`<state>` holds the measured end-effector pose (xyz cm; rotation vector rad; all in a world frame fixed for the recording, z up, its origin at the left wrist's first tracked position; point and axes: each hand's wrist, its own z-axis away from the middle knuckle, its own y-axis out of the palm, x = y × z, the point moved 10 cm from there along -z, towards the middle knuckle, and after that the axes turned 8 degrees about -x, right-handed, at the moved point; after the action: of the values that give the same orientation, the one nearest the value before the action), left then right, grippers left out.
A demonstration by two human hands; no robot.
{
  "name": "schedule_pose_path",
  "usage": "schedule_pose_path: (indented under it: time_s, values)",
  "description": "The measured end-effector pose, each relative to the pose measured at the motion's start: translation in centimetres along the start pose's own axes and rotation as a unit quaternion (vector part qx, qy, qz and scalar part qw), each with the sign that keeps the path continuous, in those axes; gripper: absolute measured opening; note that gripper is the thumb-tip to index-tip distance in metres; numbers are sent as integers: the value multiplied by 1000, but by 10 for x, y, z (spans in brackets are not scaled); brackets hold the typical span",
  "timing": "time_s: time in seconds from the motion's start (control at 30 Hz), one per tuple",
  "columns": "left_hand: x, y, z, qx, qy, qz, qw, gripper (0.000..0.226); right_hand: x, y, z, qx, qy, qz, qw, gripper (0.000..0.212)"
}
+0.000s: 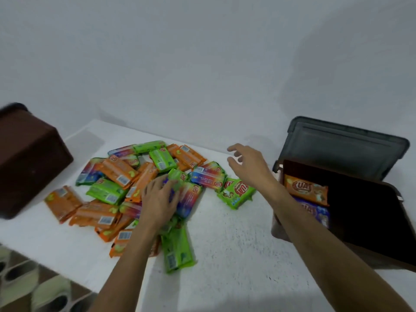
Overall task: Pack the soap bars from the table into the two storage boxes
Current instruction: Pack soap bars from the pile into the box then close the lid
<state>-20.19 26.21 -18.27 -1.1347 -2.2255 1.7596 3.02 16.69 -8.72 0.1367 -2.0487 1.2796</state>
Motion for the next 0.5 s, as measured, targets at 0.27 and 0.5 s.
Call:
schedule_pose_path:
  time_s: [0.27,0.5]
  values:
    - [19,3,10,-15,-11,18,1000,51,25,109,-50,105,-18,14,994,38]
    - [25,6,10,-18,-30,31,999,50,4,176,-68,169,19,70,983,56]
